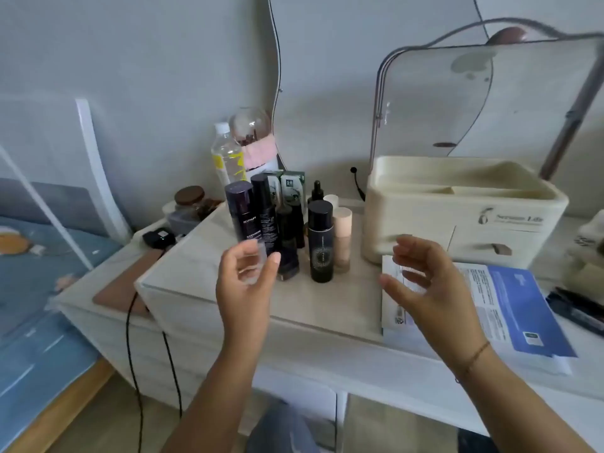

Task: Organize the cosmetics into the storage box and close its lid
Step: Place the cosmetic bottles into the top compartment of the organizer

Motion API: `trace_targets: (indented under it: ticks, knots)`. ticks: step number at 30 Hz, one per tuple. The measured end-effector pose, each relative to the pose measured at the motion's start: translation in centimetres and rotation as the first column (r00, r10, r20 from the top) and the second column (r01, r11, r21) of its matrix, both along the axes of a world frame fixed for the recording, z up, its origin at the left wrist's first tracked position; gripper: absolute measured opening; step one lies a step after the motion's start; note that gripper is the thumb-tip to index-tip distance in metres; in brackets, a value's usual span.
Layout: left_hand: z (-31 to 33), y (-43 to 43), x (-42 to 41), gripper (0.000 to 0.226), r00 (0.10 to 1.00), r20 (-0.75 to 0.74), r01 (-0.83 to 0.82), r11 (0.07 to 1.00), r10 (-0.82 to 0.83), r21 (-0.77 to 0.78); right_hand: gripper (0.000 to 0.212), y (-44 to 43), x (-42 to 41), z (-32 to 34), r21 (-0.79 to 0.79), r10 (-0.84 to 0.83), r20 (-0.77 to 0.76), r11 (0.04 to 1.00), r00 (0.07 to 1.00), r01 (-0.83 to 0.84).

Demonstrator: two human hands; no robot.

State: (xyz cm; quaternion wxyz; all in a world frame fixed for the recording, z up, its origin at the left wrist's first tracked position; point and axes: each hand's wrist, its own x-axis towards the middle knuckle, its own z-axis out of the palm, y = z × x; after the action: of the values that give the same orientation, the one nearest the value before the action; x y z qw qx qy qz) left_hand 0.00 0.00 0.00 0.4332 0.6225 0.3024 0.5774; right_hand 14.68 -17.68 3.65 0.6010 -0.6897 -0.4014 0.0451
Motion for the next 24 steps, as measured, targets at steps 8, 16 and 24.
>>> trace_targets:
  ticks: [8,16,24]
  knots:
    - [-0.4,8.7,0.5,0.050,0.991,-0.132,0.010,0.992,-0.026,-0.122,0.044,1.8,0.7,0.1,0.035,0.004,-0.031,0.999,0.999,-0.003]
    - [-1.4,9.5,0.8,0.031,0.986,-0.063,0.145,0.983,-0.153,-0.109,0.040,1.6,1.6,-0.4,0.008,-0.035,-0.053,0.999,0.998,0.035]
    - [2.0,4.7,-2.6,0.033,0.974,0.104,0.203,0.979,-0.203,0.013,0.042,-0.6,3.4,0.1,-0.001,-0.149,0.046,0.989,0.988,0.150]
